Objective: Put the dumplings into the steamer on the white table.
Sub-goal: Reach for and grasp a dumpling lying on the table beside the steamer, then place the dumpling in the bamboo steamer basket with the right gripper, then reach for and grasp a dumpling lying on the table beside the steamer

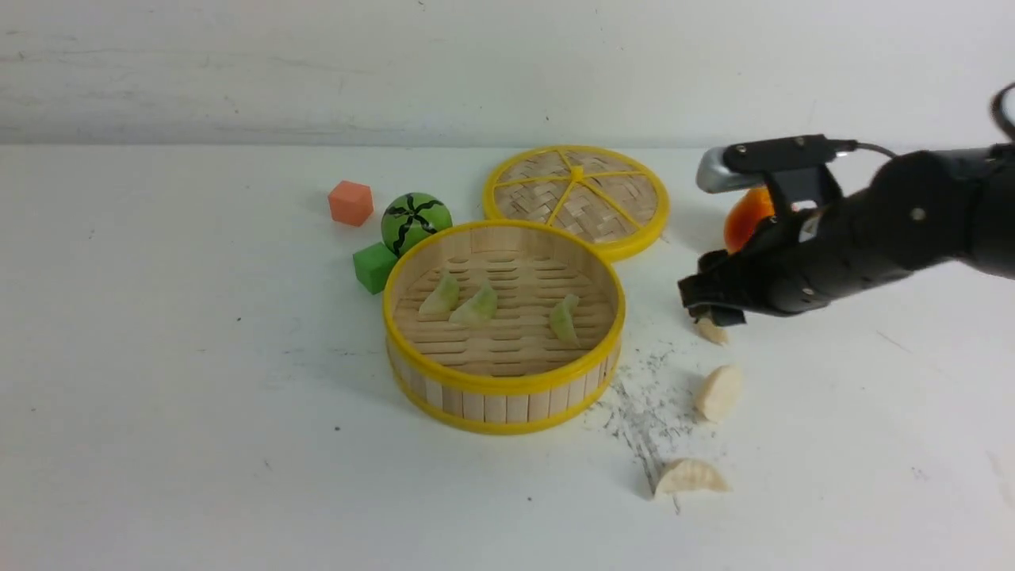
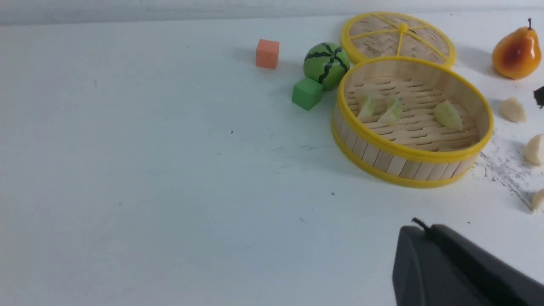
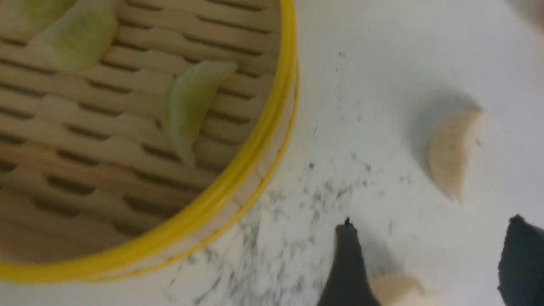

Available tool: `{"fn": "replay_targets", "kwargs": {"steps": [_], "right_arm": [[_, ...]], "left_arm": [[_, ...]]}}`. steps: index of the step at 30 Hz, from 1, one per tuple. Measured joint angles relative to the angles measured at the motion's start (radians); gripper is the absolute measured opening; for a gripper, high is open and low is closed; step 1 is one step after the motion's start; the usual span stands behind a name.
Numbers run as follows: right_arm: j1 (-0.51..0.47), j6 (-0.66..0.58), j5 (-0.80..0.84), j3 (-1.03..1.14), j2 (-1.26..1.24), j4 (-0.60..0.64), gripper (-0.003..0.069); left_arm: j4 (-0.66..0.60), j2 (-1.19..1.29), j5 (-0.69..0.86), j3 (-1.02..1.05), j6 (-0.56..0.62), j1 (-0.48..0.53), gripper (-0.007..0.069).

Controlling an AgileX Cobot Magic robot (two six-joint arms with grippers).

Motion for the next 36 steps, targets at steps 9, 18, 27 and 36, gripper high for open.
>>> {"fn": "replay_targets", "kwargs": {"steps": [9, 18, 27, 36], "right_arm": [[-0.037, 0.006, -0.044, -0.117, 0.203, -0.039, 0.0379], [-0.046, 0.005, -0.106, -0.119, 0.26, -0.099, 0.0141], [-0.036, -0.005, -0.078, -0.119, 0.145, -0.158, 0.0142], [0.279, -0.062, -0.084, -0.12, 0.046, -0.037, 0.0142]], "left_arm": [[0.029, -0.107, 0.098, 0.141, 0.0, 0.0, -0.0013], [0.198, -0.071, 0.161, 0.272, 0.027, 0.0, -0.0013], [0.211, -0.096, 0.162, 0.373, 0.016, 0.0, -0.0013], [0.242, -0.328, 0.015, 0.504, -0.004, 0.0, -0.0013]]}}
